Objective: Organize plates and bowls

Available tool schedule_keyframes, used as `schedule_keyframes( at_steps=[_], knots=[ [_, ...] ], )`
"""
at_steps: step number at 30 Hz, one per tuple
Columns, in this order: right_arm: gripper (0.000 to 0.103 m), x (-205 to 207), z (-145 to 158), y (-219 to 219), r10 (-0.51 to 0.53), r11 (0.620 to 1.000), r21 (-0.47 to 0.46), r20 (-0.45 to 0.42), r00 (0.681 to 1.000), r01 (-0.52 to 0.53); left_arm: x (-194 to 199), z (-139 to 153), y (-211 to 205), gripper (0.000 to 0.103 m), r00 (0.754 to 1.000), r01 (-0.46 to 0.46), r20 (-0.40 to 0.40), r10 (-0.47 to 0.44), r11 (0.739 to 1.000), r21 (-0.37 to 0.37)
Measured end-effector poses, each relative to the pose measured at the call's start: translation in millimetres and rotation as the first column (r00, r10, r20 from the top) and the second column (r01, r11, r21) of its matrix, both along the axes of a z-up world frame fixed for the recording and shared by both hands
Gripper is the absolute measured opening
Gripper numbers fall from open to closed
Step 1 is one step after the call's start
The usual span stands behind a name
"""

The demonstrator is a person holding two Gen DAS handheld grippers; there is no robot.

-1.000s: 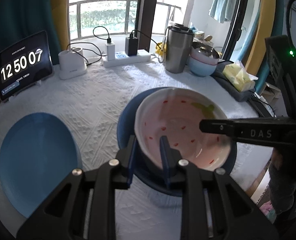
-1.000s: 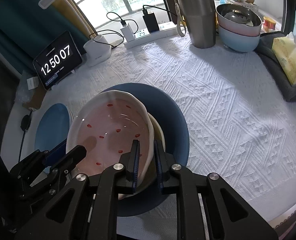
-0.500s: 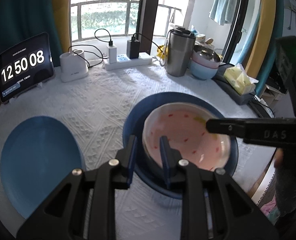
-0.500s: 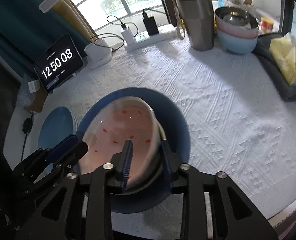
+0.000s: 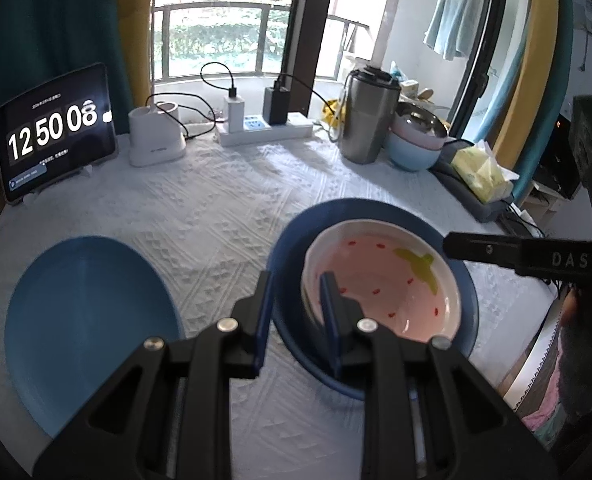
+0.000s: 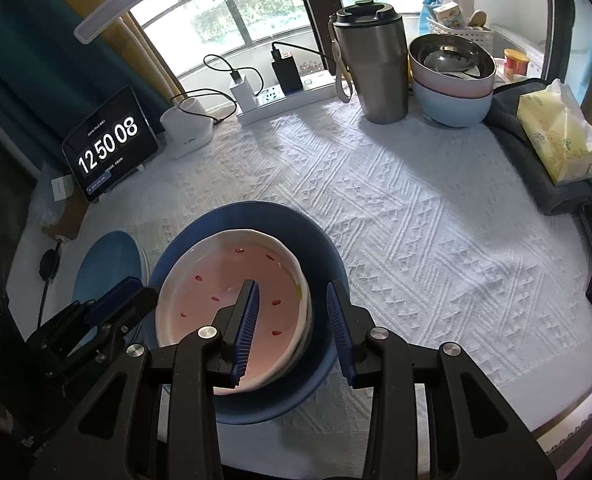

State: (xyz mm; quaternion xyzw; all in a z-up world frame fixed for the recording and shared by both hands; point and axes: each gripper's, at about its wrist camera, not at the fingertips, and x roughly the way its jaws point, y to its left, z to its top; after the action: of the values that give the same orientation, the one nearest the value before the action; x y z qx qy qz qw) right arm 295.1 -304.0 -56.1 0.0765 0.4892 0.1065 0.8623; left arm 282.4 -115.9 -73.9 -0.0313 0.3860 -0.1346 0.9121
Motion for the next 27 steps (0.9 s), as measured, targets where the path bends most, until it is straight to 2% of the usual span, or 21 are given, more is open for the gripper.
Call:
schedule_keyframes(
  at_steps=[12,27],
  knots=[
    [0.038,-9,14,-20,-0.032,0.999,0.002,0.08,0.996,0.032,3,-8,6,0.025,0.999,-0.028,-0.024,0.028,0.999,0.019],
    [0.038,-1,-14,-42,-0.054,0.999,0.013,0.025,0.998,0.053,10,-24,2,0.025,0.997,-0.031,-0.064,0.034,0.998,0.048]
  ],
)
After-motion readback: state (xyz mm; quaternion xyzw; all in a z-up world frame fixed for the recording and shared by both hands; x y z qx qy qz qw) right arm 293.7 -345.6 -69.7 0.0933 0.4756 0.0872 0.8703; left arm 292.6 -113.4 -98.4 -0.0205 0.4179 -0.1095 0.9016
